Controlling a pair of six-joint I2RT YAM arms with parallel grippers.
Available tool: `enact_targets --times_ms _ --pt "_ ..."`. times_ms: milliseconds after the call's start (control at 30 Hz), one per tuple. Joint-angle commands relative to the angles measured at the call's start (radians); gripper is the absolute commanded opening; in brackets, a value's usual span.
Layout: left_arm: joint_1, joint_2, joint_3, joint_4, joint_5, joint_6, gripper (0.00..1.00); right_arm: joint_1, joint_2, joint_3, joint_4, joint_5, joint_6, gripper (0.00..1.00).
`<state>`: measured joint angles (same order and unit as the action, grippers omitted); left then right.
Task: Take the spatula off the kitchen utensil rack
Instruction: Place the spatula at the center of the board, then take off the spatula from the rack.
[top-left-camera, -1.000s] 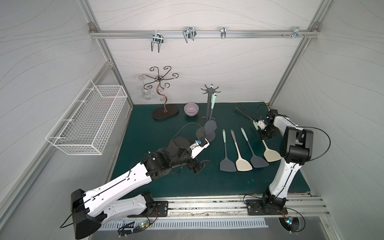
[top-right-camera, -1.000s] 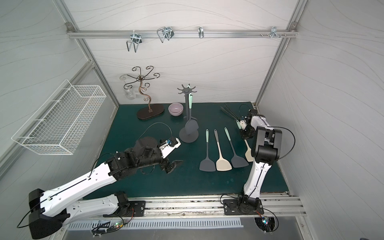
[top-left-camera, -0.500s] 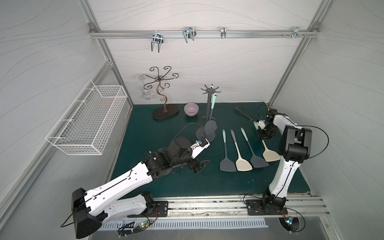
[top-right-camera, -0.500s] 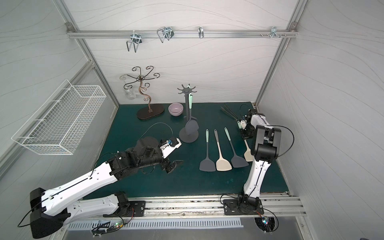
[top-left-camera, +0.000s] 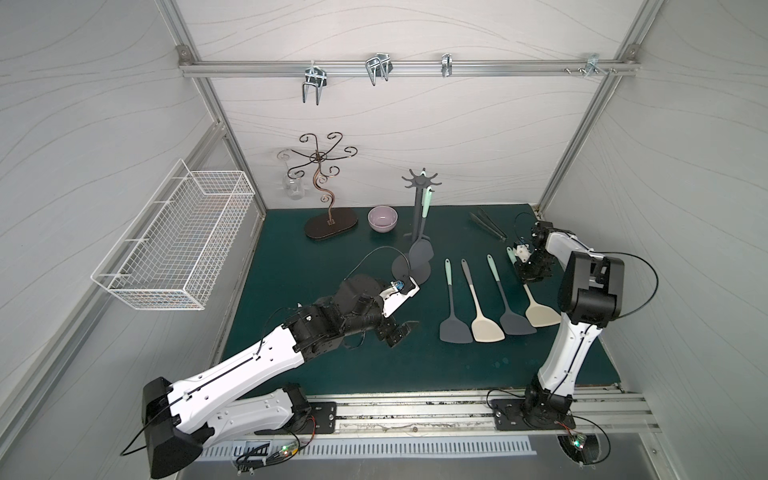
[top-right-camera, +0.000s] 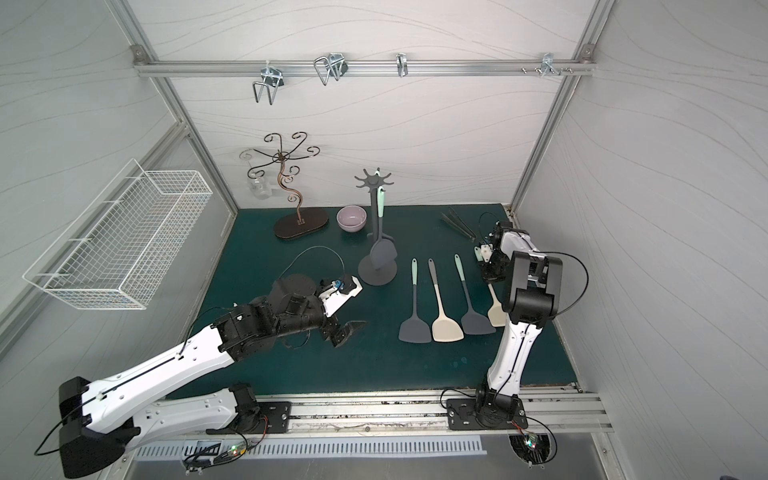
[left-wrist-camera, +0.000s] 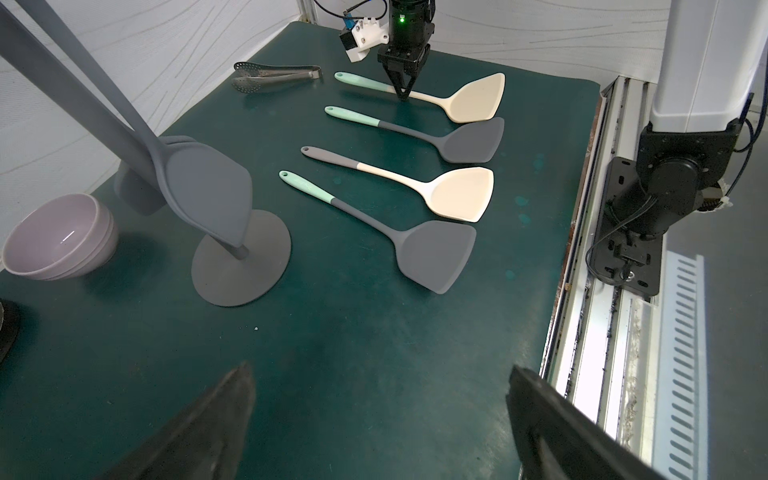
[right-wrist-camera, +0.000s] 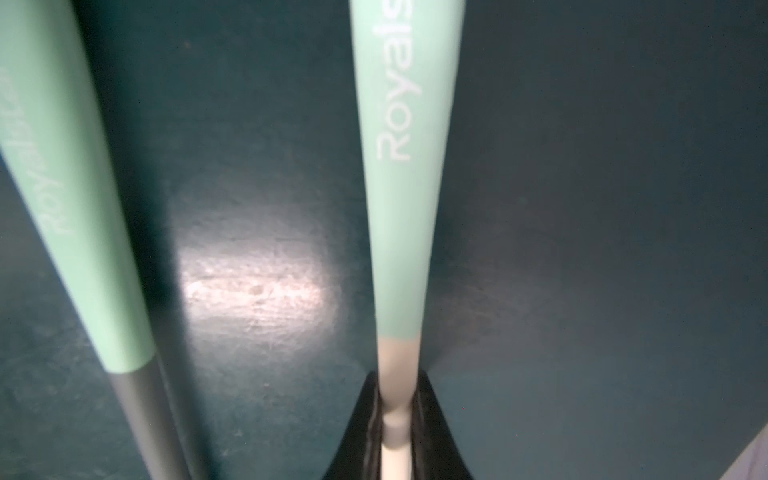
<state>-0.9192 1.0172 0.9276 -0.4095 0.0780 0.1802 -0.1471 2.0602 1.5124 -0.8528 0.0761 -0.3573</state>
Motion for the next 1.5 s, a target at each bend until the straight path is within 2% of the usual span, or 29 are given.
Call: enact_targets --times_ms 0,300,533,700,833,1000,1133,1267,1467 --pt "-0.004 -0.016 0.001 0.055 0.005 0.005 0.99 0.007 -0.017 0.005 -0.053 0.005 0.02 0.2" --pt "-0.004 -0.018 -0.019 0.067 -0.017 0.009 0.99 0.009 -0.085 0.046 -0.083 -0.043 0.043 0.28" --pt "0.0 -0.008 -0.02 0.065 -0.134 -0.002 0.99 0.048 -0.203 0.065 -0.089 -0.05 0.078 0.28" --pt "0.067 0.014 0.024 0.044 -0.191 -0.081 0.99 0.121 -0.341 0.047 -0.037 -0.086 0.139 0.28" --pt "0.171 0.038 0.088 0.023 -0.173 -0.203 0.99 0.254 -0.514 -0.066 0.131 -0.126 0.227 0.3" --pt "0.252 0.083 0.171 0.035 -0.098 -0.292 0.99 0.431 -0.684 -0.195 0.399 -0.186 0.359 0.35" --pt "0.35 0.152 0.277 0.059 0.049 -0.419 0.92 0.547 -0.761 -0.306 0.682 -0.213 0.494 0.38" --pt "0.416 0.229 0.382 0.122 0.164 -0.518 0.8 0.604 -0.767 -0.383 0.899 -0.247 0.578 0.41" --pt "0.418 0.363 0.595 0.105 0.163 -0.467 0.7 0.676 -0.709 -0.357 0.977 -0.26 0.581 0.43"
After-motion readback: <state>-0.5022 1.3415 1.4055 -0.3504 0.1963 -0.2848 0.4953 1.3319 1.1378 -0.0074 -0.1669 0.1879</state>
